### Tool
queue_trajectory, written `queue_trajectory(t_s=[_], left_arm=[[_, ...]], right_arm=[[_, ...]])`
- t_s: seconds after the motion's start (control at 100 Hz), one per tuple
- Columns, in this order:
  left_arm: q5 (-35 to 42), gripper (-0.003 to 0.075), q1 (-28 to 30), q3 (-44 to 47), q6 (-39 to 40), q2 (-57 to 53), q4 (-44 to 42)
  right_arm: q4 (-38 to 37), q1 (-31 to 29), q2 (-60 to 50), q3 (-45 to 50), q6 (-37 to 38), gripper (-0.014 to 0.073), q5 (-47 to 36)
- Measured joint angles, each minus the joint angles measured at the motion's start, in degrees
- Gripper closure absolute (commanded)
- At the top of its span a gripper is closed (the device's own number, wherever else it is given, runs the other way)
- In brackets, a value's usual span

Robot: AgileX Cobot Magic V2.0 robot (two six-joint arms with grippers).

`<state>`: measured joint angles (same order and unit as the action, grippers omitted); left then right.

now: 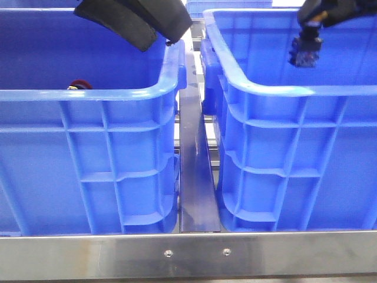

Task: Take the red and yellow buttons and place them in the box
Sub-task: 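Lower the yellow button into the empty bin and open the right gripper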

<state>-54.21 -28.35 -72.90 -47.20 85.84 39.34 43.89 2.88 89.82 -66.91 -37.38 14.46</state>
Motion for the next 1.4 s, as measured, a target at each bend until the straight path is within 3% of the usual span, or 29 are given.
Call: queue_trajectory(t_s=[0.27,0.97,1.19,1.4], left_arm=[[0.0,0.0167,0.0,0.0,0.0,0.0,-0.1],[0.0,0.0167,0.0,0.0,-0.1,0.0,-0.2],[0.0,0.0167,0.0,0.0,-0.1,0.0,-0.2],[0.0,0.0167,0.0,0.0,-0.1,0.0,-0.2]], right_arm=[[0.0,0.0,5.8,0.0,-0.1,0.0347,-5.8],[6.0,0.0,11.2,0.0,-0.4,0.0343,-8.8],[6.4,0.0,11.2,0.0,-0.4,0.0155,-8.8],[6.4,0.0,11.4,0.0,-0.4,0.0146,-7.1]])
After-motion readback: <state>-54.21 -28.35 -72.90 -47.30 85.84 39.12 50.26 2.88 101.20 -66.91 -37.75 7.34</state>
